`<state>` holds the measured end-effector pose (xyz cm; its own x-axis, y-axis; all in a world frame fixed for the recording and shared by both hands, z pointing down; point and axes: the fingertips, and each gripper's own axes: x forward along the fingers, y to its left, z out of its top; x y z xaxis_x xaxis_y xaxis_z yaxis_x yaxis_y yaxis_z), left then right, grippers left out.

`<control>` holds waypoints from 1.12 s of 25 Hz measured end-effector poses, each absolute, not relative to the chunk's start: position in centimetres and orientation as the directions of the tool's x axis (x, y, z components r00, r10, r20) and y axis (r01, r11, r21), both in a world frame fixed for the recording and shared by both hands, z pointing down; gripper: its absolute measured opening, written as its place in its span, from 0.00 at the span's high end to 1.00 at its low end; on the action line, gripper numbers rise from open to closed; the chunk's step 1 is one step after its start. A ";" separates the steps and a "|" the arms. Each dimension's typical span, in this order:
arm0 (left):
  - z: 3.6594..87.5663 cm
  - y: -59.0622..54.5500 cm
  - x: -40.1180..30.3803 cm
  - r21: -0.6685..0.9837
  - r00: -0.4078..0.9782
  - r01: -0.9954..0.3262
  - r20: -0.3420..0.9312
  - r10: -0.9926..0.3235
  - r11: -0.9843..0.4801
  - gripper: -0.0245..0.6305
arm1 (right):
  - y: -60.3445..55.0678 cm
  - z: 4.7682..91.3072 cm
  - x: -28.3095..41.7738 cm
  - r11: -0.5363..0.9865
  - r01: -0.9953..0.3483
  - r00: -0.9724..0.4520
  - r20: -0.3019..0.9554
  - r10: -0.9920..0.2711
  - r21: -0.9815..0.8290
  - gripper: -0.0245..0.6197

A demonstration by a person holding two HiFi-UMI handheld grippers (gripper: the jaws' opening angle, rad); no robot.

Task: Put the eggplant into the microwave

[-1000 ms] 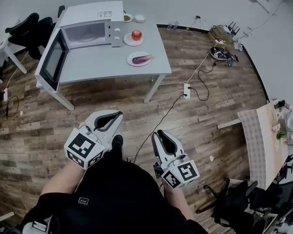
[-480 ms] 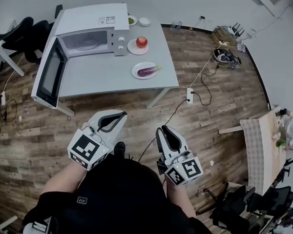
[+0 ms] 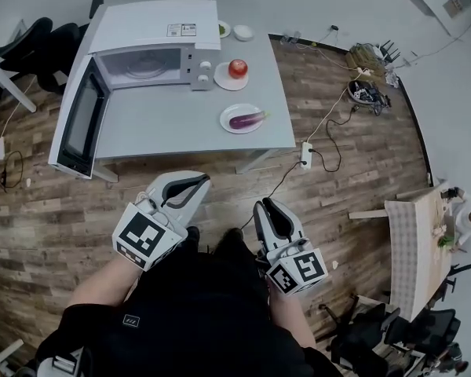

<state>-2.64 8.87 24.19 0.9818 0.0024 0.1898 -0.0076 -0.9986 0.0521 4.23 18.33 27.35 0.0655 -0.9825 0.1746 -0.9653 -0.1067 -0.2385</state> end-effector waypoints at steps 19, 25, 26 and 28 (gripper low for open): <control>26.5 1.8 6.1 0.055 0.952 -0.191 0.255 -0.171 -0.980 0.95 | 9.7 29.7 15.0 0.069 -0.978 -0.112 0.219 -0.969 -0.196 0.84; 27.1 0.7 9.4 0.065 0.924 -0.304 0.263 -0.277 -0.951 0.95 | 8.1 30.3 19.3 0.162 -0.966 -0.207 0.234 -0.950 -0.199 0.84; 27.4 0.7 9.9 0.066 0.917 -0.324 0.267 -0.296 -0.944 0.95 | 7.9 30.5 20.0 0.179 -0.964 -0.223 0.238 -0.945 -0.195 0.84; 27.8 0.7 10.7 0.060 0.903 -0.358 0.275 -0.330 -0.932 0.95 | 7.8 30.8 20.9 0.223 -0.957 -0.264 0.244 -0.933 -0.185 0.84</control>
<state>10.74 0.67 27.78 0.9032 -0.3298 0.2746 -0.3584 -0.9316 0.0600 20.87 7.84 30.83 -0.2642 -0.9331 0.2439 -0.9571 0.2226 -0.1853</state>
